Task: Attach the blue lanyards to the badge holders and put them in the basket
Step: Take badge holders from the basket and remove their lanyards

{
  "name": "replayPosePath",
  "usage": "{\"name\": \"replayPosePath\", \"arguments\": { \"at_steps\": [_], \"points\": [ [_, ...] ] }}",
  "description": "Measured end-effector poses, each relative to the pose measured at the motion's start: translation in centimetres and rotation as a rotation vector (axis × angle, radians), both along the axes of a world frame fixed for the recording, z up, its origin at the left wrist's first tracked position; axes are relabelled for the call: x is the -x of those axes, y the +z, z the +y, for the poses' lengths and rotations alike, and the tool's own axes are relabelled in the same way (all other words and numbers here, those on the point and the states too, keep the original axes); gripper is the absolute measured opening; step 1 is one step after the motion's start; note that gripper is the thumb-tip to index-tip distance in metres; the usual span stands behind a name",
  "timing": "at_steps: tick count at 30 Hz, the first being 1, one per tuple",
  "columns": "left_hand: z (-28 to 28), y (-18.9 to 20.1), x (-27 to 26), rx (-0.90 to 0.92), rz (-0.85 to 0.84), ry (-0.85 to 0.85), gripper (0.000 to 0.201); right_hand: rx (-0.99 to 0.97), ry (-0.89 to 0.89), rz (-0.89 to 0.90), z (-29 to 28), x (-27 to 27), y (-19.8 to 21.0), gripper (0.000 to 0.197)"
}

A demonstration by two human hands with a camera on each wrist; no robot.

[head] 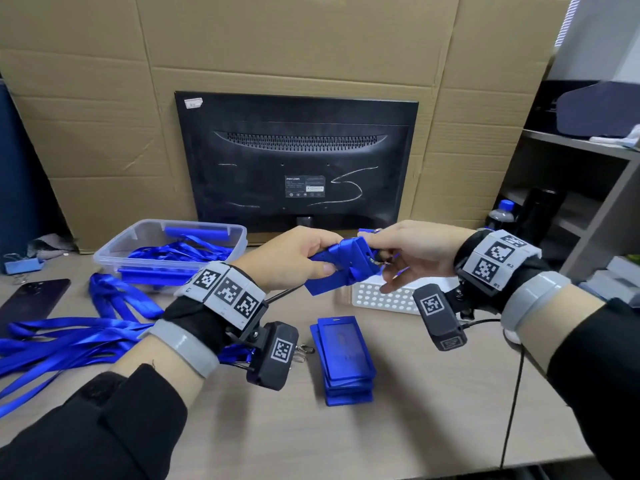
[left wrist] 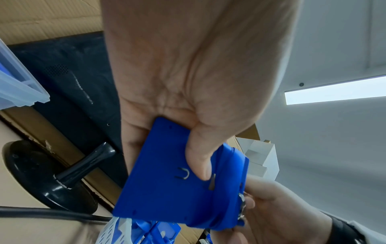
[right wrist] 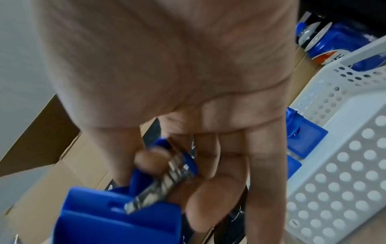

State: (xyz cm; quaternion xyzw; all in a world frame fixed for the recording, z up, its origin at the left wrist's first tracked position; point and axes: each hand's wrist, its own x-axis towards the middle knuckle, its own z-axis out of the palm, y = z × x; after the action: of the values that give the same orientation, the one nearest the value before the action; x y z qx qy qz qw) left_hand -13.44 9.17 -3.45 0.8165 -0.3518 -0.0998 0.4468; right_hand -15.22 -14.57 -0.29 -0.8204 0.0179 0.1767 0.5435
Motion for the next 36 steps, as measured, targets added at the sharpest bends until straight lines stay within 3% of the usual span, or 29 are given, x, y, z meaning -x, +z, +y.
{"name": "replayPosePath", "arguments": {
  "at_steps": [4,11,16,26,29,36],
  "points": [
    [0.4,-0.4,-0.3,0.058,0.061,0.006,0.034,-0.108,-0.077,-0.140,-0.7,-0.5,-0.5,0.042],
    [0.3,-0.2,-0.5,0.178,0.081,0.066,0.033,-0.495,-0.294,-0.187,-0.6,-0.7,-0.4,0.042],
    [0.3,-0.3,-0.9,0.201,0.126,0.149,0.032,-0.398,-0.211,-0.186,-0.5,-0.3,0.1,0.016],
    [0.3,-0.5,-0.9,0.221,0.073,0.234,0.032,-0.405,-0.068,-0.231,-0.4,0.3,-0.3,0.040],
    [0.4,-0.2,-0.8,0.260,0.067,0.304,0.038,-0.347,-0.144,-0.279,-0.6,0.1,0.0,0.039],
    [0.8,0.1,-0.8,0.237,0.093,0.399,0.049,-0.417,-0.327,-0.330,-0.1,-0.4,-0.5,0.040]
  ]
}}
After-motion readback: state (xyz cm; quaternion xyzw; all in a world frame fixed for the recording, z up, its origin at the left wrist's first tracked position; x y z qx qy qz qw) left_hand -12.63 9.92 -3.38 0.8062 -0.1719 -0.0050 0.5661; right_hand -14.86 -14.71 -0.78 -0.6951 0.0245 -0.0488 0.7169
